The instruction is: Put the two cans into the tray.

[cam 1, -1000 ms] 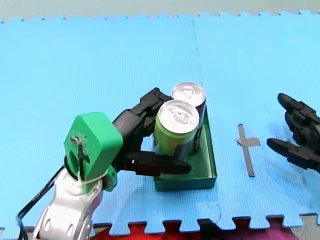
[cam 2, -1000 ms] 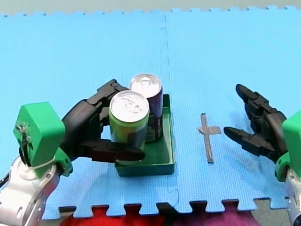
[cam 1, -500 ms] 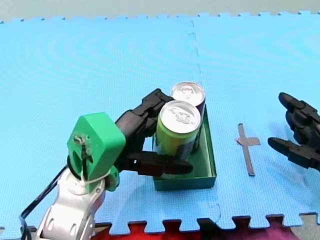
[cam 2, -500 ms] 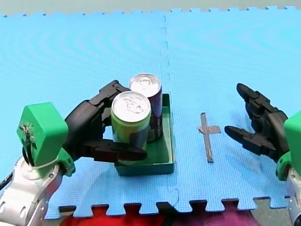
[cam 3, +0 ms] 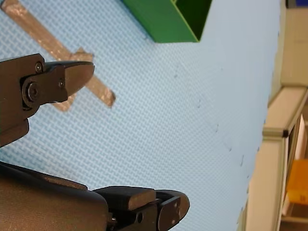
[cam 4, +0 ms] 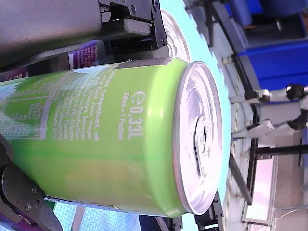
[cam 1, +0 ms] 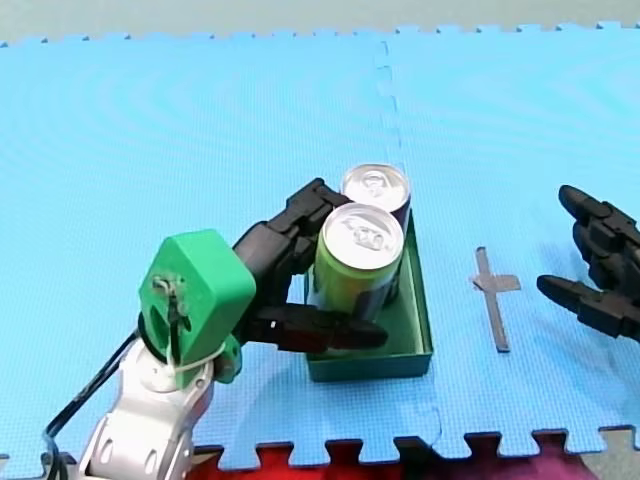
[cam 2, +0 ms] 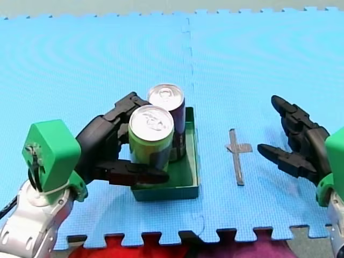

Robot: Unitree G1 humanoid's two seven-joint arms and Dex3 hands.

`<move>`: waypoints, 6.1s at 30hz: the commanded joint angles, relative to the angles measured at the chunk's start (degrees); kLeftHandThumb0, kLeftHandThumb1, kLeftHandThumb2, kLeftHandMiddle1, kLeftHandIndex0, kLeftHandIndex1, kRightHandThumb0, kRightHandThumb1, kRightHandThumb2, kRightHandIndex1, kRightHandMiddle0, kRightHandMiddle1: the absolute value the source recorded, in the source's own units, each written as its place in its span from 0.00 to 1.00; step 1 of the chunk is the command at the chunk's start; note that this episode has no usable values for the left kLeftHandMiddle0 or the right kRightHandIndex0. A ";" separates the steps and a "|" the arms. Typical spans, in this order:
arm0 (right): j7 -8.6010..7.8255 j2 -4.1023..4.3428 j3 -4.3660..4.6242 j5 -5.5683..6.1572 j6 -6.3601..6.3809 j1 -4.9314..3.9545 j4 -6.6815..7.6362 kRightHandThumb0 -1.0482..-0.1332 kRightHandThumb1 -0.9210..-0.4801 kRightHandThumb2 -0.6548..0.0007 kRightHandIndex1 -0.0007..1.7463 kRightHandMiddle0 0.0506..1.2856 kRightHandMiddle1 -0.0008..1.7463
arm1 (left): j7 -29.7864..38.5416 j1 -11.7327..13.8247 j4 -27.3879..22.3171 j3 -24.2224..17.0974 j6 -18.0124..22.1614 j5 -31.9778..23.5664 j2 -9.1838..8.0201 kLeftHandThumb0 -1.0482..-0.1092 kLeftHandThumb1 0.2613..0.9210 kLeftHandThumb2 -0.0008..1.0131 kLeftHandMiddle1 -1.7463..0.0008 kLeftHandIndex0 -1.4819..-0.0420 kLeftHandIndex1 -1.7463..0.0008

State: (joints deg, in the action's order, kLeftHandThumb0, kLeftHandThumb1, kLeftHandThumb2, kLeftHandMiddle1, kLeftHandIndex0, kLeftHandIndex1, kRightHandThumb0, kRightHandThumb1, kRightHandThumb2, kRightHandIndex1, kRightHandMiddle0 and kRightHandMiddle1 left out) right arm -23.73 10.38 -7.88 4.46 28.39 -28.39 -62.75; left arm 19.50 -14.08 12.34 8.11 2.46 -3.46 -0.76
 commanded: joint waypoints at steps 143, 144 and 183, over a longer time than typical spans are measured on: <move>-2.36 0.65 -0.97 1.39 1.60 -0.51 -0.44 0.00 0.00 0.73 0.00 0.15 0.00 | 5.28 -1.27 20.66 -3.46 19.35 -2.22 1.55 0.00 0.83 0.00 0.96 0.79 1.00; -2.36 0.66 -0.97 1.39 1.62 -0.53 -0.44 0.00 0.00 0.73 0.00 0.15 0.00 | 5.40 -1.27 20.67 -3.48 19.39 -2.21 1.52 0.00 0.83 0.00 0.97 0.80 1.00; -2.73 1.03 -1.46 1.57 1.88 -1.23 -1.70 0.00 0.00 0.72 0.00 0.16 0.00 | 8.74 -1.46 19.55 -4.94 17.52 -4.66 1.33 0.00 0.78 0.00 0.98 0.73 0.97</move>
State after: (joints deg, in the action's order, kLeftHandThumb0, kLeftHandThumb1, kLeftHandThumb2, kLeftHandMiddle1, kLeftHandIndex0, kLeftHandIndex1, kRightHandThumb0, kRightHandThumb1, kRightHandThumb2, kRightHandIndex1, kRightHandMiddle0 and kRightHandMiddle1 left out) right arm -26.56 11.15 -9.19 5.93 29.96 -29.36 -64.46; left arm 27.92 -15.69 32.94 3.64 20.24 -7.44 1.27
